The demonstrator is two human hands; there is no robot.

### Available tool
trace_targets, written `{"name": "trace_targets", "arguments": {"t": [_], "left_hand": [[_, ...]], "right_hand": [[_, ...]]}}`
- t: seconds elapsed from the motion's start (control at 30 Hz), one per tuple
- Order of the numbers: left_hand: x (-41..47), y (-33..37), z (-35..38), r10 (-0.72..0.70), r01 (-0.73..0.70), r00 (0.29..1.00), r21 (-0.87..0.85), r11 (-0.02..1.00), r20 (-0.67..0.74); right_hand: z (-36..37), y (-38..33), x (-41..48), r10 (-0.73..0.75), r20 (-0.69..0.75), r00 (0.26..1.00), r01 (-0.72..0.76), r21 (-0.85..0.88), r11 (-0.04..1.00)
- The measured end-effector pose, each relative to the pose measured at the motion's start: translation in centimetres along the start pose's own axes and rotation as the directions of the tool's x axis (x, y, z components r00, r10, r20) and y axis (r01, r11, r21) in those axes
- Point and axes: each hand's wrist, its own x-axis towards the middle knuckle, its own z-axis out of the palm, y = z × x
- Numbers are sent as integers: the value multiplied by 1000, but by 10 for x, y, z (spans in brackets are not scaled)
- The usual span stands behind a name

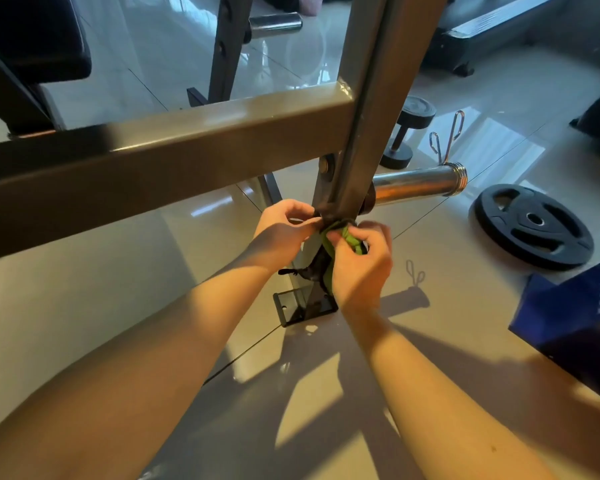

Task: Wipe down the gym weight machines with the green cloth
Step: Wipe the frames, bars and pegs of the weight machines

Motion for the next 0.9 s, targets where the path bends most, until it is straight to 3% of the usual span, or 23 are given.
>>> {"name": "trace_targets", "arguments": {"t": [0.03,0.13,0.27,0.47,0.57,0.67,0.77,0.9], "left_hand": [[-3,-2,1,-8,8,1000,-8,1000,-4],[-11,-7,8,-37,37,999,-25,999,-12],[-15,-9,13,-70,66,996,-71,995,-48],[-16,-8,15,-78,69,994,-102,992,-83],[-15,-9,17,-86,76,993,-116,990,-79],[-14,-8,17,-91,79,992,-132,988,-87],[-16,-9,17,-98,87,991,-117,989,-88],[-17,-6,17,-100,91,992,-111,990,-82]], "right_hand": [[-2,11,-5,70,34,997,-69,-5,998],[-11,66,-20,266,25,964,-248,-290,924],[-16,91,-21,314,-15,949,-307,-271,913],[-11,48,-3,108,96,989,-92,-162,982],[-3,67,-18,214,55,975,-205,-140,969],[4,100,-40,482,25,876,-468,-198,861],[4,123,-57,559,103,823,-516,-277,811],[1,110,-41,521,73,850,-484,-283,828]]}}
